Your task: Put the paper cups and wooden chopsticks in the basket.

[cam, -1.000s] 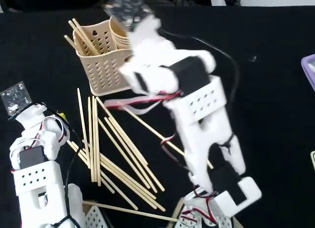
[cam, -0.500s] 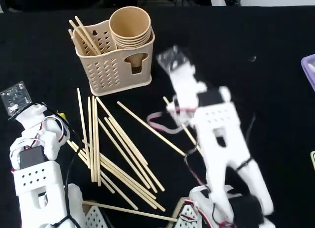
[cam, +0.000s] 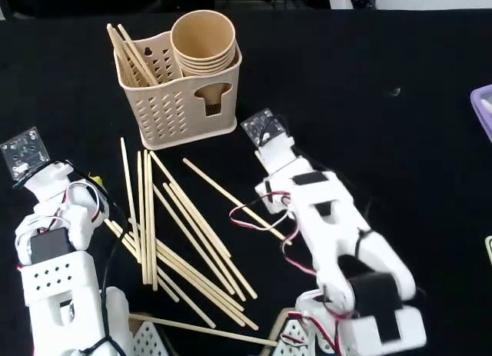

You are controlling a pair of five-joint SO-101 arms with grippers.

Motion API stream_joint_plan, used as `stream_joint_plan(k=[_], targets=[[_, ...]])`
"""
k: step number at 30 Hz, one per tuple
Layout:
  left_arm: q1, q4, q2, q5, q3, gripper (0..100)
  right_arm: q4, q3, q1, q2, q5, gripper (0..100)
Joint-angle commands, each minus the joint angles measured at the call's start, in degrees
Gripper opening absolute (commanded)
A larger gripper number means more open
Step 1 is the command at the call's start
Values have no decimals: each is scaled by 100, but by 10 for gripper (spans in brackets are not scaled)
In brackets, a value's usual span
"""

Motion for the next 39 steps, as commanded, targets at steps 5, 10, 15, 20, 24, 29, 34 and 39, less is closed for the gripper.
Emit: stream_joint_plan(k=[5,10,15,20,24,29,34,39], targets=[[-31,18,-88,-44,-75,159,615,-857,167,567,308,73],[-31,18,-88,-44,-84,159,571,-699,132,356,484,10],[-31,9,-88,-44,-84,159,563,-259,-141,-374,501,11],[-31,0,-88,-44,-84,159,123,479,-730,-1015,510,11],[-31,18,-88,-44,-84,159,-290,875,-1143,-1218,492,11],[-31,18,-88,-44,-84,159,-281,892,-1275,-1226,484,55],[-31,18,-88,-44,-84,159,-264,927,-1275,-1226,484,109],[-31,18,-88,-44,-84,159,334,664,-1231,-1376,273,113]])
